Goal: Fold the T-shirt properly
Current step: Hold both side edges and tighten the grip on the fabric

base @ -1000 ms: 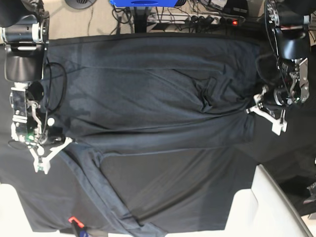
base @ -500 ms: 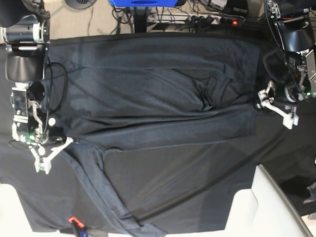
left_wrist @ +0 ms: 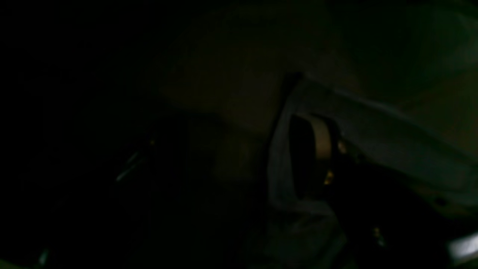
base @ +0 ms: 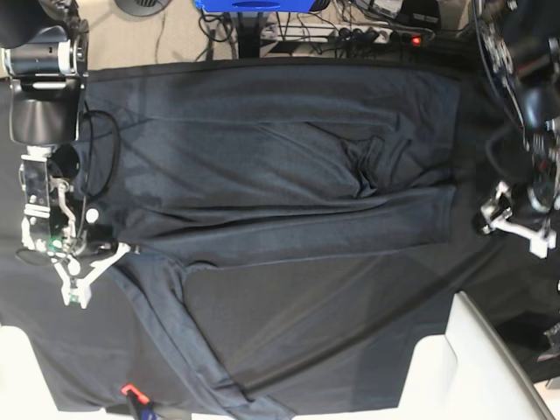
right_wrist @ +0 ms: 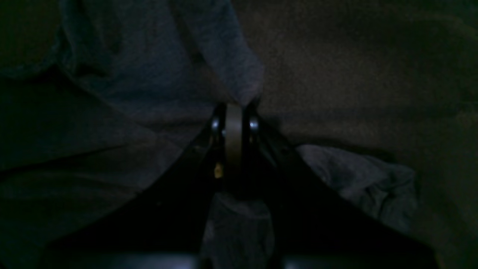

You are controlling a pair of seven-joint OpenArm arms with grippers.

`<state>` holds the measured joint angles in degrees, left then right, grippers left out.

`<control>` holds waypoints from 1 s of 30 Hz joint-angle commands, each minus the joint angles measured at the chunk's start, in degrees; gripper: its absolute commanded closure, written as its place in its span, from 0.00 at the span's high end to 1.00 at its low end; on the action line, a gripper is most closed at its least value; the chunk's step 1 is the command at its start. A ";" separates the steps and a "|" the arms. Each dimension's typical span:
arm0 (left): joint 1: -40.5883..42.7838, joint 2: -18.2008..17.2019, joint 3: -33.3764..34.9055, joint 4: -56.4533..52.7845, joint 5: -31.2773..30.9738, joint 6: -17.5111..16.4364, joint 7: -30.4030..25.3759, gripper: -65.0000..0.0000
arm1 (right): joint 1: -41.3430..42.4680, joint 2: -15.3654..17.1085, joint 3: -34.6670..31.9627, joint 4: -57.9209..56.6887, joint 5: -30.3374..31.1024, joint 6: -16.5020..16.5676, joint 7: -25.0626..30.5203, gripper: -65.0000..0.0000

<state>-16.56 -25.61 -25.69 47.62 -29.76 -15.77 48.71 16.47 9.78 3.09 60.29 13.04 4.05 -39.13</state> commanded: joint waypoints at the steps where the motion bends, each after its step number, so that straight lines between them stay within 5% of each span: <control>1: -2.92 -0.81 1.12 -0.80 1.58 -0.27 -0.66 0.65 | 1.60 0.55 0.03 0.94 0.02 0.03 1.02 0.00; 14: -13.99 4.02 2.44 -20.76 17.67 -0.27 -9.98 0.65 | 1.60 0.72 0.20 0.94 0.02 0.03 1.02 0.00; 18: -14.26 4.73 2.53 -23.92 17.85 -0.27 -13.68 0.64 | 1.60 0.90 0.38 1.03 0.02 0.03 1.02 0.00; 30: -15.75 7.80 2.53 -23.84 18.02 -0.54 -13.59 0.64 | 1.60 0.90 0.47 1.03 -0.07 0.03 1.20 0.00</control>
<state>-31.75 -18.85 -23.20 24.10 -10.68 -14.96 32.71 16.47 9.96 3.27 60.27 13.04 4.05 -39.05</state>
